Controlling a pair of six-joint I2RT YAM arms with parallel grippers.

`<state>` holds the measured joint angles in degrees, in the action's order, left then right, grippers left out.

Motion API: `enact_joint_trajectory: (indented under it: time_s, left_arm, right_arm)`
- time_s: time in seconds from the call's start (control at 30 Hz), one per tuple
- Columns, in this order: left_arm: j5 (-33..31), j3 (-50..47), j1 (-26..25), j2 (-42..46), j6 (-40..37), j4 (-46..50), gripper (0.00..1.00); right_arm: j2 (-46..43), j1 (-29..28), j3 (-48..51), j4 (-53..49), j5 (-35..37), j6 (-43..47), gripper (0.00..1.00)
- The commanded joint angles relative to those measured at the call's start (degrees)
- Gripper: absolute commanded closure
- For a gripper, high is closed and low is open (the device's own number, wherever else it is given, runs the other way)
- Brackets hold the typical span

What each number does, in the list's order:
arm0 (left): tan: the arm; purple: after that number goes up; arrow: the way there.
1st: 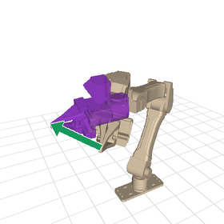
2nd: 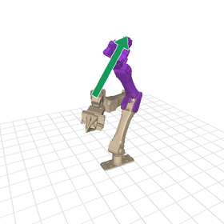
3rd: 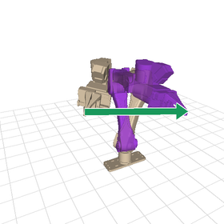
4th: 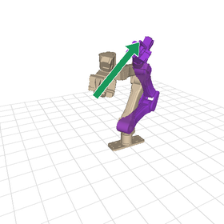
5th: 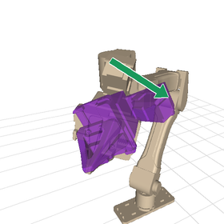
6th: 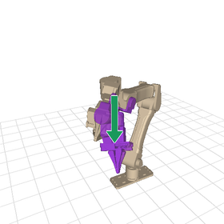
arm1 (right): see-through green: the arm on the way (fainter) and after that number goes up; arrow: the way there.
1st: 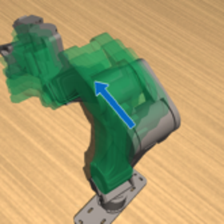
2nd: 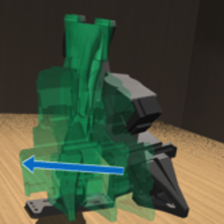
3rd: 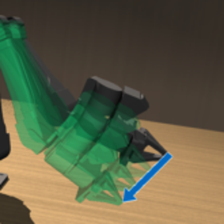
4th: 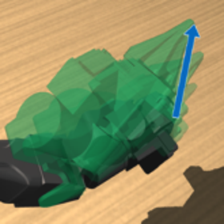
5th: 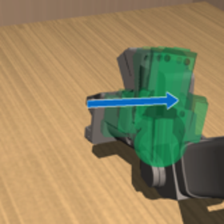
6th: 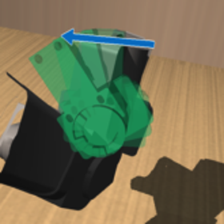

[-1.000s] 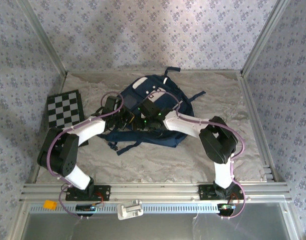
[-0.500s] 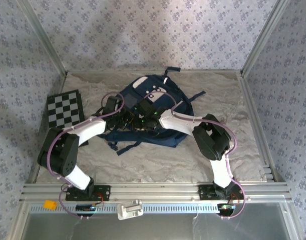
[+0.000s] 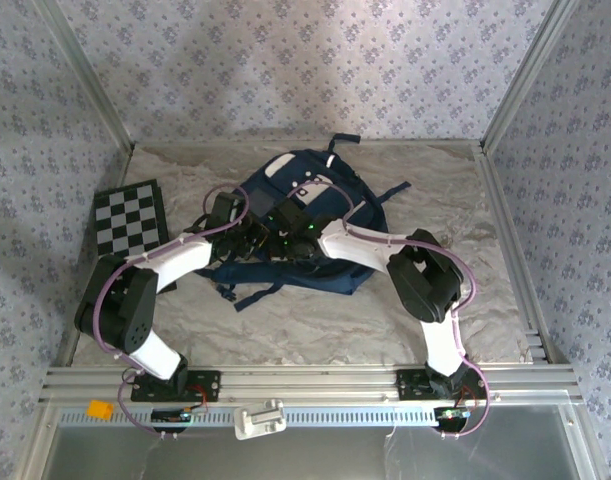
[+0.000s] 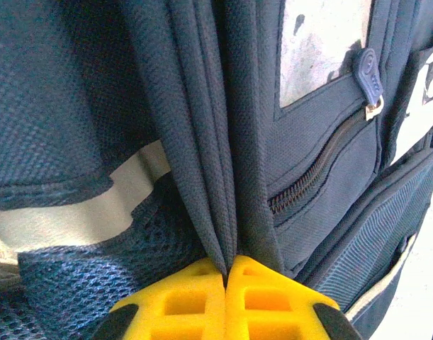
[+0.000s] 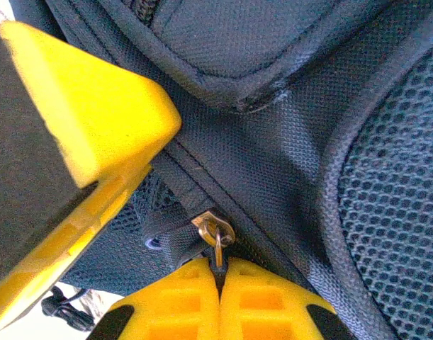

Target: Pack the student bag

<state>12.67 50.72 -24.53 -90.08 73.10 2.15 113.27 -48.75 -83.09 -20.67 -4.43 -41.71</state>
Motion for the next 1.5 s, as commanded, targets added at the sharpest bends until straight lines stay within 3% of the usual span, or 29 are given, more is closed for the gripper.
enact_joint_trajectory:
  time_s: [0.0, 0.63, 1.0, 1.1, 1.27, 1.47]
  left_arm:
    - [1.29, 1.71, 0.24, 2.74, -1.42, -0.23, 1.0]
    - [-0.56, 3.78, 1.81, 0.39, -3.09, 1.3, 1.0]
    - [2.2, 13.15, 9.47, -7.63, -11.62, 6.4, 1.0]
    - [3.63, 16.35, 10.03, -10.39, -13.75, 5.81, 1.0]
    - [6.64, 19.94, 10.1, -12.83, -16.28, 5.67, 1.0]
    - [9.76, 16.91, 10.29, -7.78, -19.42, 7.36, 0.63]
  right_arm:
    - [-3.42, 0.52, 2.53, -3.18, 3.83, 1.46, 1.0]
    - [-14.21, 0.91, 11.46, -9.67, 3.87, 5.24, 1.0]
    - [-29.52, 6.62, 26.68, -18.03, 6.7, 4.37, 1.0]
    - [-30.8, 6.73, 25.67, -17.28, 7.1, 5.23, 1.0]
    - [-26.09, 2.16, 18.41, -14.36, 3.68, 9.97, 1.0]
    - [-21.54, 0.53, 15.26, -10.05, 2.75, 9.64, 1.0]
